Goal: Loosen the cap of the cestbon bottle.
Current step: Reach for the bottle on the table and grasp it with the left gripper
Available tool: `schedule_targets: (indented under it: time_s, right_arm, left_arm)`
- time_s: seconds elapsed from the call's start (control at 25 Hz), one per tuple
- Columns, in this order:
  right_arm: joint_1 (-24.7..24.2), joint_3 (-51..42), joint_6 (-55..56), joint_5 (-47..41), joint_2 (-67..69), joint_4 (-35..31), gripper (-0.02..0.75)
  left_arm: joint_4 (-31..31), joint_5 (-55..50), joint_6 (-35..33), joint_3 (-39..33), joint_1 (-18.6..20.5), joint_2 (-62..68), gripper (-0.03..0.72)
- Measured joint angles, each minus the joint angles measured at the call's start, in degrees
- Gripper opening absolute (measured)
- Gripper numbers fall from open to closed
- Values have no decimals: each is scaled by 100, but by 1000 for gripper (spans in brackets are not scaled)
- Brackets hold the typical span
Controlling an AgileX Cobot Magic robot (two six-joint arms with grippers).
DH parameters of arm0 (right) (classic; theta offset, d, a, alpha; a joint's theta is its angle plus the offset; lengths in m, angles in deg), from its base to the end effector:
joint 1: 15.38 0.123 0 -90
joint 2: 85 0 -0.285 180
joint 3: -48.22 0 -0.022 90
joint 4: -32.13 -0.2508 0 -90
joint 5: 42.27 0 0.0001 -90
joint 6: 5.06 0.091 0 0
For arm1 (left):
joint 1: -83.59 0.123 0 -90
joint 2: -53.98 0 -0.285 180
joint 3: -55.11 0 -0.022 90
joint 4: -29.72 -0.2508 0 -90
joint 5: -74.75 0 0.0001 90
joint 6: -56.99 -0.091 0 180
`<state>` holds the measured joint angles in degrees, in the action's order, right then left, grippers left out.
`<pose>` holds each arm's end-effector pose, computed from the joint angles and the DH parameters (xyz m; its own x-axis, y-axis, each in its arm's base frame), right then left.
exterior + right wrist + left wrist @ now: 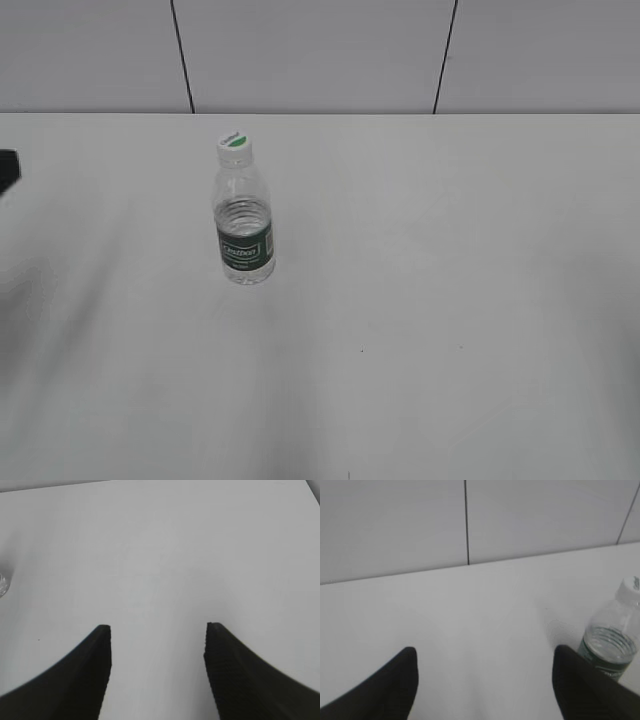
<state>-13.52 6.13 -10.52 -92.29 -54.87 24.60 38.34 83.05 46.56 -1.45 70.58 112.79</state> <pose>0.0620 0.0112 0.3155 -0.5283 -0.0277 -0.8486 -0.1230 0.9914 0.0442 0.1713 -0.0376 0.2523 -0.2806 0.0988 -0.9547 0.2143 0.9760 0.0380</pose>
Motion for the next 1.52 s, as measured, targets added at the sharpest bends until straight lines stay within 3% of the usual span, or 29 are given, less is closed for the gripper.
schedule_targets:
  time_s: [0.28, 0.56, 0.8, 1.12, 1.52]
  right_arm:
    - [0, 304, 132, -6, 776, -25, 459]
    - [0, 765, 220, -256, 1689, -35, 459]
    - [0, 1191, 233, -266, 2175, -35, 459]
    - [0, 1461, 233, -260, 2258, -24, 459]
    - [0, 1478, 239, -260, 2258, -19, 459]
  left_arm:
    - [-183, 1825, 47, -278, -926, 1573, 498]
    - [-2192, 3717, 1626, -278, -979, 3364, 498]
    - [-2967, 5492, 1846, -258, -956, 4996, 498]
    - [-3035, 6030, 1841, 273, -945, 6267, 498]
    - [-3013, 6077, 1835, 905, -939, 6396, 498]
